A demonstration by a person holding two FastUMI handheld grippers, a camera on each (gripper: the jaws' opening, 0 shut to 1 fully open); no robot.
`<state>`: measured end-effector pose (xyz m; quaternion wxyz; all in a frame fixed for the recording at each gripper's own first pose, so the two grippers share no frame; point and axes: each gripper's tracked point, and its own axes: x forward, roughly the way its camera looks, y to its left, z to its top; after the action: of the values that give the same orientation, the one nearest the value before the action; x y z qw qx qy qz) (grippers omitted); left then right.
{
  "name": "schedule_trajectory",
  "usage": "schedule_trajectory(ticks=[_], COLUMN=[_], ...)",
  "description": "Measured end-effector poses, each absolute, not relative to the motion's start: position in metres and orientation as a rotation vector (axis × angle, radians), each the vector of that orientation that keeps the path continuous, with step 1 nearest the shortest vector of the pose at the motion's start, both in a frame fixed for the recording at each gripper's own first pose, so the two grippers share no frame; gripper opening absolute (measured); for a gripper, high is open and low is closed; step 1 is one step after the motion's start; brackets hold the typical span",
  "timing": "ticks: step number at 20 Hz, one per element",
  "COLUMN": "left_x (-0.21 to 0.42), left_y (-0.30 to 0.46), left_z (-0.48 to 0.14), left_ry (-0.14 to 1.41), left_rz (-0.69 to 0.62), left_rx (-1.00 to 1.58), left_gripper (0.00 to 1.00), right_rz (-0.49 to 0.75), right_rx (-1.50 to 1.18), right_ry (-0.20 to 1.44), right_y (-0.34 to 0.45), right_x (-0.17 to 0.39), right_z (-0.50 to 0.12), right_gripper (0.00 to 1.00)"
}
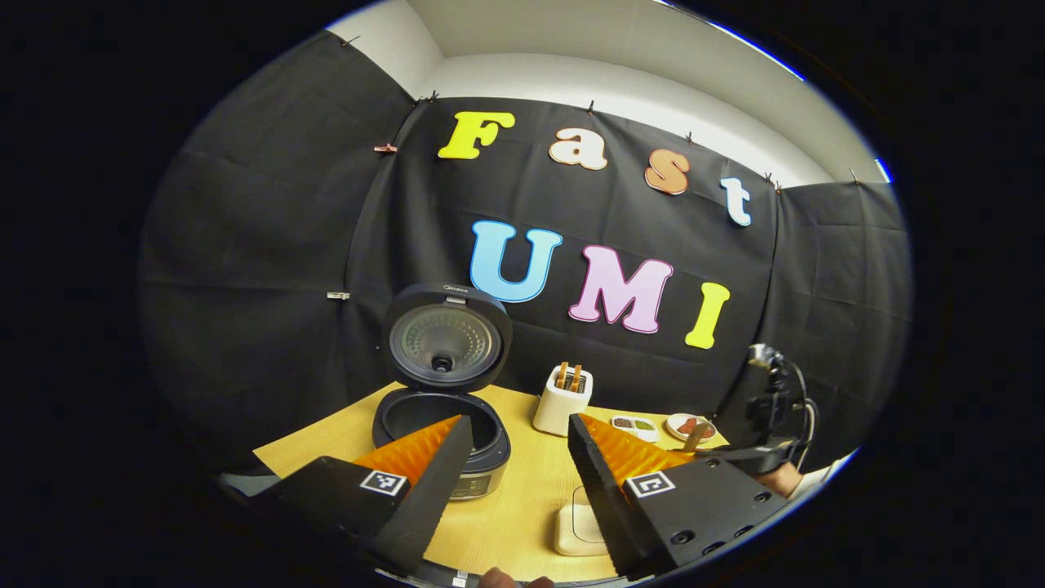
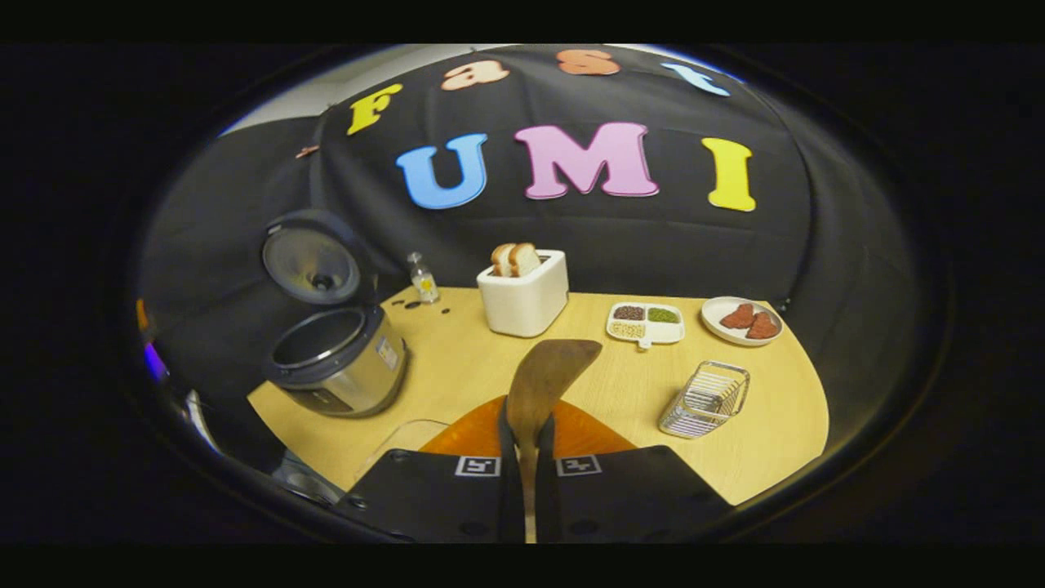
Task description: Close the left gripper, press the button to open the rice cooker; take a wooden spoon from the chopstick holder with the right hand, scoop a spoonful of rice and pour it into the rice cooker, then put the wooden spoon back into the chopstick holder.
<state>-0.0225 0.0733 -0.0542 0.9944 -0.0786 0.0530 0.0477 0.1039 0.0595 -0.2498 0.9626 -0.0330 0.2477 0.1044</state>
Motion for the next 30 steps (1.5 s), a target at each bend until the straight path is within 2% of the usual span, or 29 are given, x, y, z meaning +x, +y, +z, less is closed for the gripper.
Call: schedule_trajectory(ticks=[4,5,7,13,14,15,17,18,22,23,27,29,30], left_x=[-0.031,-0.032,-0.032,-0.031,-0.032,-0.032,-0.032,-0.032,-0.029,-0.028,-0.027,-0.029,-0.031], left_y=[0.077,0.079,0.083,0.094,0.095,0.097,0.098,0.098,0.092,0.091,0.089,0.092,0.094], left_z=[-0.056,-0.056,-0.059,-0.059,-0.06,-0.059,-0.06,-0.06,-0.06,-0.06,-0.061,-0.06,-0.061], left_ry=[0.107,0.109,0.113,0.101,0.102,0.102,0.109,0.108,0.111,0.11,0.109,0.104,0.104], left_rz=[0.099,0.104,0.112,0.139,0.142,0.145,0.148,0.147,0.136,0.133,0.129,0.134,0.138], left_rx=[-0.149,-0.155,-0.169,-0.185,-0.185,-0.187,-0.186,-0.184,-0.182,-0.185,-0.19,-0.198,-0.2], left_gripper=[0.82,0.82,0.82,0.83,0.82,0.82,0.82,0.83,0.83,0.83,0.83,0.83,0.82], right_rz=[0.225,0.235,0.23,0.188,0.18,0.166,0.133,0.124,0.089,0.088,0.115,0.139,0.154], right_rx=[-0.191,-0.2,-0.176,0.134,0.218,0.292,0.378,0.417,0.636,0.68,0.822,0.848,0.856], right_ry=[0.543,0.548,0.577,0.693,0.703,0.709,0.702,0.696,0.651,0.636,0.577,0.551,0.543], right_y=[0.065,0.07,0.077,0.094,0.096,0.096,0.087,0.084,0.072,0.069,0.07,0.077,0.085], right_x=[0.105,0.105,0.106,0.105,0.106,0.106,0.107,0.108,0.109,0.107,0.1,0.101,0.104], right_z=[-0.285,-0.289,-0.298,-0.316,-0.315,-0.315,-0.31,-0.306,-0.279,-0.27,-0.223,-0.2,-0.188], right_gripper=[0.05,0.1,0.1,0.06,0.1,0.1,0.06,0.1,0.1,0.06,0.14,0.05,0.1])
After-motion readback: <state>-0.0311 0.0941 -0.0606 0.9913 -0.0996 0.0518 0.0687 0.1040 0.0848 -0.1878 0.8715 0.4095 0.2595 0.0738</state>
